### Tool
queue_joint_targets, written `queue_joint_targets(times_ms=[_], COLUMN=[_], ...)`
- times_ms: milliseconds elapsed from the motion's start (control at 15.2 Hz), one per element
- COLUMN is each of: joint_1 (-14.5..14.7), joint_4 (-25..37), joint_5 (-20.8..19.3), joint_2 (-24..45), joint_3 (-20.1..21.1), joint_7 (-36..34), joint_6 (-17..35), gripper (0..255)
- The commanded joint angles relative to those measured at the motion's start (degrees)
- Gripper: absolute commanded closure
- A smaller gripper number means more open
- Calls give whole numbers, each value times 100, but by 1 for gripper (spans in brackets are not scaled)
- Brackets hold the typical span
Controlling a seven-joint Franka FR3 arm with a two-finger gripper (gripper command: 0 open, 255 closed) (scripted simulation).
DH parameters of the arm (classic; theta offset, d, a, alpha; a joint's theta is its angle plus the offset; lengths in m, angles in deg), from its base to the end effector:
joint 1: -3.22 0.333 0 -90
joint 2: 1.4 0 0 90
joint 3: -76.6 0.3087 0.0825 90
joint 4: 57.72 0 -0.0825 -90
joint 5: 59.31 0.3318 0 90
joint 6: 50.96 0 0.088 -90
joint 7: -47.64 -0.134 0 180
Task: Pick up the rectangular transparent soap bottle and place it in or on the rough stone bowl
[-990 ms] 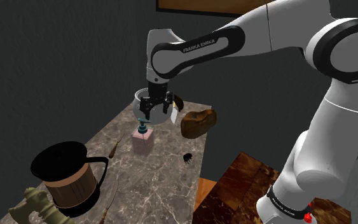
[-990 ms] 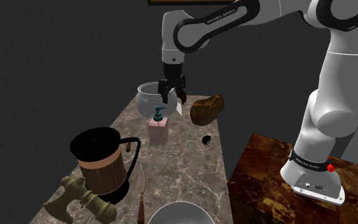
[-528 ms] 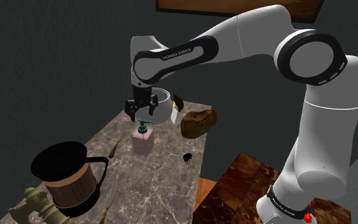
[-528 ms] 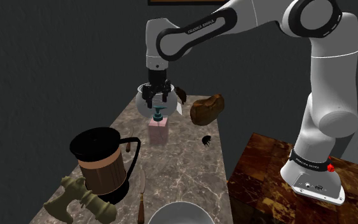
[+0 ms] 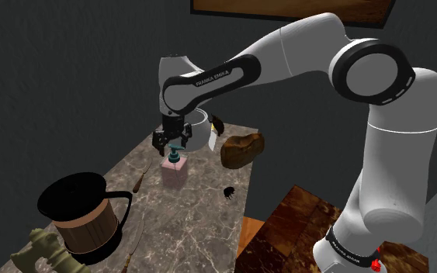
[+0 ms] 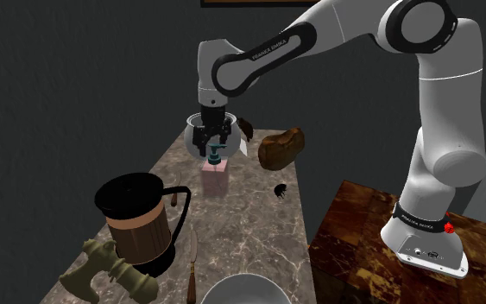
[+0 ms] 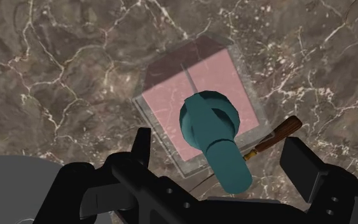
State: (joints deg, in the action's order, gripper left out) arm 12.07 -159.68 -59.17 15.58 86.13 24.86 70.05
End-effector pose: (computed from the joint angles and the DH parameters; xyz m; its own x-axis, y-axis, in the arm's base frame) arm 0.5638 0.1803 0.3873 0.9961 -0.0865 0.0172 -0.0853 -0.9944 -0.0620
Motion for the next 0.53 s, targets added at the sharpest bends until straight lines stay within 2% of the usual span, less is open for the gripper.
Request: queue_joint_targets(times_ms=[0, 264, 330, 462], joint_1=[0, 0, 0, 0], joint_4=[-4, -4, -4, -4], joint_5=[-1, -1, -1, -1], joint_2=[4, 4, 4, 4], joint_3=[0, 0, 0, 0], joint_7=[0, 0, 0, 0], joint_6=[10, 10, 10, 10], gripper=[0, 0, 255, 255])
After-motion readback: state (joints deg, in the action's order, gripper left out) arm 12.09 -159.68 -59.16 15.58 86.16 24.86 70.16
